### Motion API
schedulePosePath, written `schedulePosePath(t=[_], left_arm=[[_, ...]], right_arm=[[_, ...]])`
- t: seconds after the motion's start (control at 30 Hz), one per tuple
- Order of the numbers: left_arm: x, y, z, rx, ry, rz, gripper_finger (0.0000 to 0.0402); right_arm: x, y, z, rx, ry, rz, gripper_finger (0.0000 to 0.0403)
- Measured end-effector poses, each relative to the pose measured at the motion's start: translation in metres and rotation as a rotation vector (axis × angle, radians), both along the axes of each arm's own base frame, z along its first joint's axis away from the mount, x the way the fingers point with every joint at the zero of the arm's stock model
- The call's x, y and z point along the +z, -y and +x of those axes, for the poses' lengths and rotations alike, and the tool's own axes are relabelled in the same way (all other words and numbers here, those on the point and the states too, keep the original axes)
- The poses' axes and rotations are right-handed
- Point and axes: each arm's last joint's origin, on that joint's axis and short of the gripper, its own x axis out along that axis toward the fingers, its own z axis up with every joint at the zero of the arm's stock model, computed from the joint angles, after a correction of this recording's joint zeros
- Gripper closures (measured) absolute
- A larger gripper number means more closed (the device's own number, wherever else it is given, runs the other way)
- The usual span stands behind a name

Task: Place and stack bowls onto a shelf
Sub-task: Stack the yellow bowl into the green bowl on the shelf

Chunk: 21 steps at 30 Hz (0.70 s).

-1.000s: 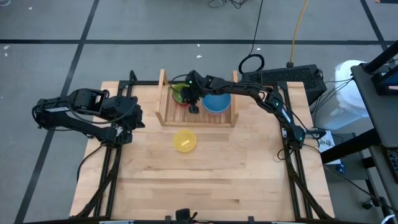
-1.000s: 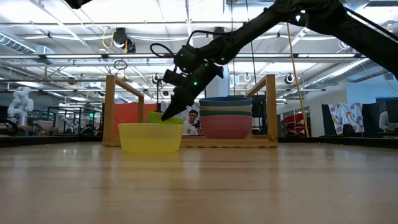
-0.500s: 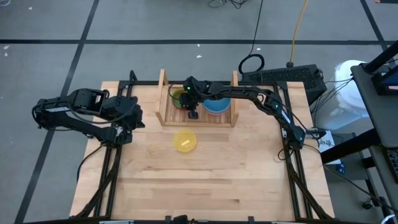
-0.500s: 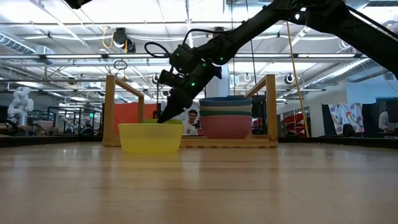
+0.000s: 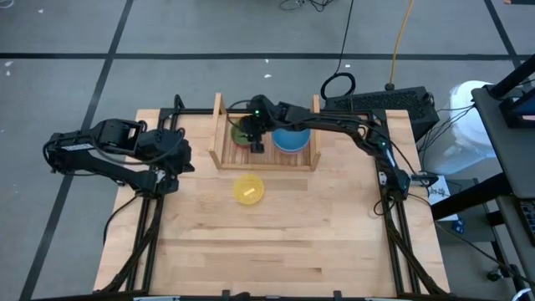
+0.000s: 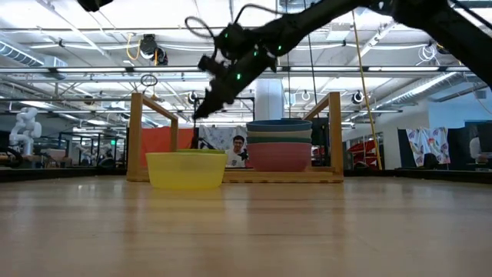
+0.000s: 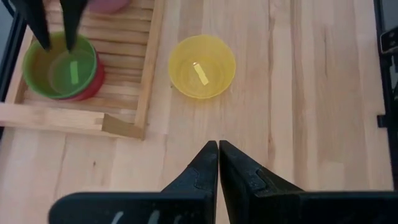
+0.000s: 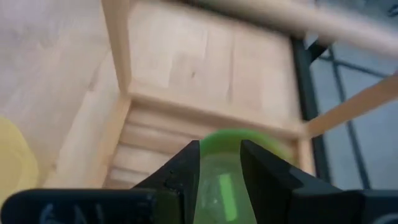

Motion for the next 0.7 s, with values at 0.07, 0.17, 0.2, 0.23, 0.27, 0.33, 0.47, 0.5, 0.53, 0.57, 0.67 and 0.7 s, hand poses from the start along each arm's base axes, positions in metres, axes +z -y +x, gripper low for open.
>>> schedulePosePath(t=[0.07, 0.17, 0.2, 0.23, 0.27, 0.33, 0.47, 0.5, 0.53, 0.57, 0.67, 0.7], left_arm=[[0.0, 0.0, 0.0, 0.021, -0.002, -0.013, 0.038], [0.0, 0.0, 0.0, 0.026, -0.002, -0.016, 0.038], [0.0, 0.0, 0.0, 0.023, -0.002, -0.014, 0.038], [0.0, 0.0, 0.0, 0.016, -0.002, -0.01, 0.038], [0.0, 0.0, 0.0, 0.005, -0.002, -0.003, 0.038], [0.0, 0.0, 0.0, -0.028, -0.001, 0.018, 0.038], [0.0, 0.0, 0.001, -0.094, 0.002, 0.06, 0.0385], [0.0, 0.0, 0.001, -0.114, 0.003, 0.071, 0.0392], [0.0, 0.0, 0.001, -0.131, 0.003, 0.078, 0.0395], [0.0, 0.0, 0.001, -0.139, 0.004, 0.082, 0.0396], [0.0, 0.0, 0.001, -0.14, 0.007, 0.086, 0.0388], [0.0, 0.0, 0.002, -0.132, 0.007, 0.093, 0.0383]], right_arm=[[0.019, -0.005, -0.004, 0.004, 0.035, -0.015, 0.0292], [0.052, -0.015, -0.014, 0.015, 0.097, -0.039, 0.0292], [0.064, -0.018, -0.018, 0.018, 0.119, -0.046, 0.0292], [0.076, -0.022, -0.023, 0.021, 0.133, -0.05, 0.0292], [0.087, -0.026, -0.028, 0.025, 0.152, -0.056, 0.0292], [0.109, -0.033, -0.039, 0.032, 0.191, -0.07, 0.0292], [0.154, -0.052, -0.068, 0.042, 0.257, -0.076, 0.0292], [0.164, -0.056, -0.076, 0.038, 0.277, -0.067, 0.0292], [0.174, -0.061, -0.084, 0.035, 0.292, -0.055, 0.0292], [0.184, -0.066, -0.092, 0.034, 0.309, -0.046, 0.0292], [0.209, -0.08, -0.118, 0.029, 0.351, -0.018, 0.0292], [0.216, -0.084, -0.125, 0.03, 0.362, -0.011, 0.0292]])
